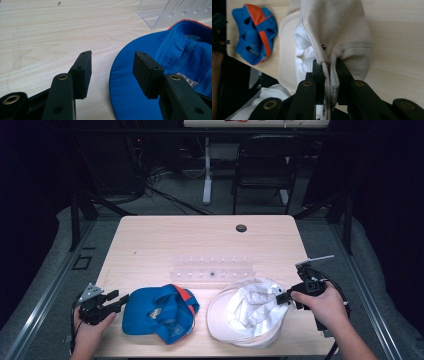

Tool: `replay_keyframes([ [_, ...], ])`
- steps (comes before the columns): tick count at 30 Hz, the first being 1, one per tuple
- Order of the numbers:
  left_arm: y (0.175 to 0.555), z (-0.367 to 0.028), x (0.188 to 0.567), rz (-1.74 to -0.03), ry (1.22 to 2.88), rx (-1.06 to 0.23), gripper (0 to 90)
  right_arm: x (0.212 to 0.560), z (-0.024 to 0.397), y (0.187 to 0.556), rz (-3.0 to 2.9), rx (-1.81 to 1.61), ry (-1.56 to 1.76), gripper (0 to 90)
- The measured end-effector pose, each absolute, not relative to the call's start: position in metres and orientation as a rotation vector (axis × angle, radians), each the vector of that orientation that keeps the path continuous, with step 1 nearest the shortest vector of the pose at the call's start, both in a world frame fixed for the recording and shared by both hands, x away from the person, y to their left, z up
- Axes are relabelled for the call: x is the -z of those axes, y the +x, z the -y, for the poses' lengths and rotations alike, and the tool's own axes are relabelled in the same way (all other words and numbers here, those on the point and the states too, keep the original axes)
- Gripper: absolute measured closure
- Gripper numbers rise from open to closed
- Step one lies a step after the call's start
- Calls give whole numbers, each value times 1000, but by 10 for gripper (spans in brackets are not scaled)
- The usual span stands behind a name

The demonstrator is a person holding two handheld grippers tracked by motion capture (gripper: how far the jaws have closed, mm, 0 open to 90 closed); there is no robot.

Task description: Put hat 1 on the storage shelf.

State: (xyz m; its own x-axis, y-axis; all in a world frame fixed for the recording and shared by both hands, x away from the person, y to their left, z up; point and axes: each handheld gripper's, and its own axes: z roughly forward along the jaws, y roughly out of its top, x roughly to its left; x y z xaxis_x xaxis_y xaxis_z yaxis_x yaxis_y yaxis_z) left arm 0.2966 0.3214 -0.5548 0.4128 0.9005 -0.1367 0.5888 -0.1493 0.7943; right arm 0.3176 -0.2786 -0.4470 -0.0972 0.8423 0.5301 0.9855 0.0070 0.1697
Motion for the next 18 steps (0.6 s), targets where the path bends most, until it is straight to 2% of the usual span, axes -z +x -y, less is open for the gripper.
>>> replay_keyframes([
  [18, 297, -322, 555, -1278, 1851, -477, 502, 434, 280, 322, 1758, 997, -1718, 814],
])
